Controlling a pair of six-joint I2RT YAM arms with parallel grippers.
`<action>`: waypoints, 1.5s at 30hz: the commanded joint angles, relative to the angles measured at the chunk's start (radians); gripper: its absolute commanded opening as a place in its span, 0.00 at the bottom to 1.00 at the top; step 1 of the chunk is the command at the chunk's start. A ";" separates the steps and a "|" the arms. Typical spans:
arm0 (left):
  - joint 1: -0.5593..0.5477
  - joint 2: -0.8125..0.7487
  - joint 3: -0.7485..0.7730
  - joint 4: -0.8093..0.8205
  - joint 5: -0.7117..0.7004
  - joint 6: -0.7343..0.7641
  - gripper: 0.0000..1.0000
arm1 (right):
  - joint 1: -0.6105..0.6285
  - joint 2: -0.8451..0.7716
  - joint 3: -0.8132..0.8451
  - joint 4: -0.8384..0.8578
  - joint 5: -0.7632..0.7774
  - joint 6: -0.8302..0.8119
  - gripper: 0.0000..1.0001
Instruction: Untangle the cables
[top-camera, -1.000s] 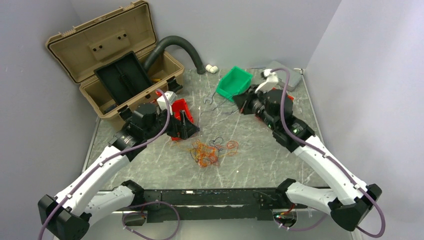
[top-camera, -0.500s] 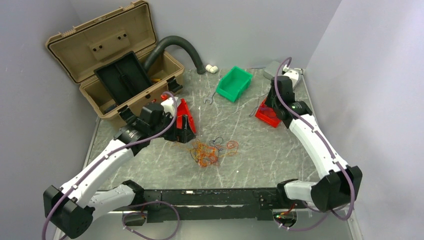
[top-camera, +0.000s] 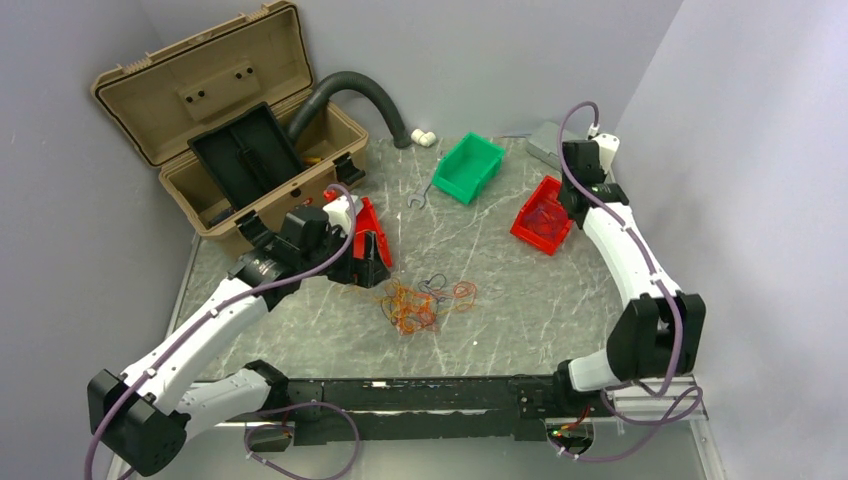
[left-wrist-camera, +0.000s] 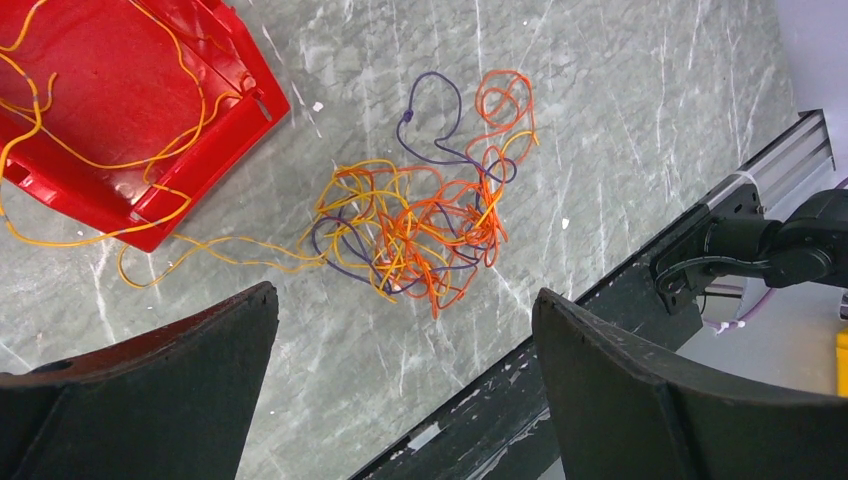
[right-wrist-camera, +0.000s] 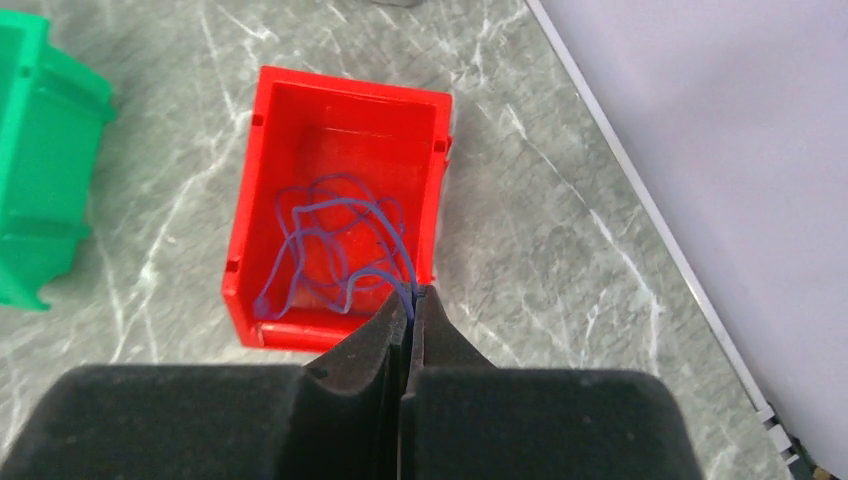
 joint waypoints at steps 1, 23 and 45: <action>-0.001 0.021 0.041 0.016 0.031 0.015 0.99 | -0.018 0.115 0.080 0.037 0.048 -0.044 0.00; -0.015 0.009 0.009 -0.008 0.039 0.042 0.99 | -0.057 0.437 0.217 0.061 -0.129 -0.002 0.61; -0.112 0.144 -0.079 0.178 0.050 0.011 0.91 | 0.257 -0.203 -0.396 0.162 -0.783 0.076 0.72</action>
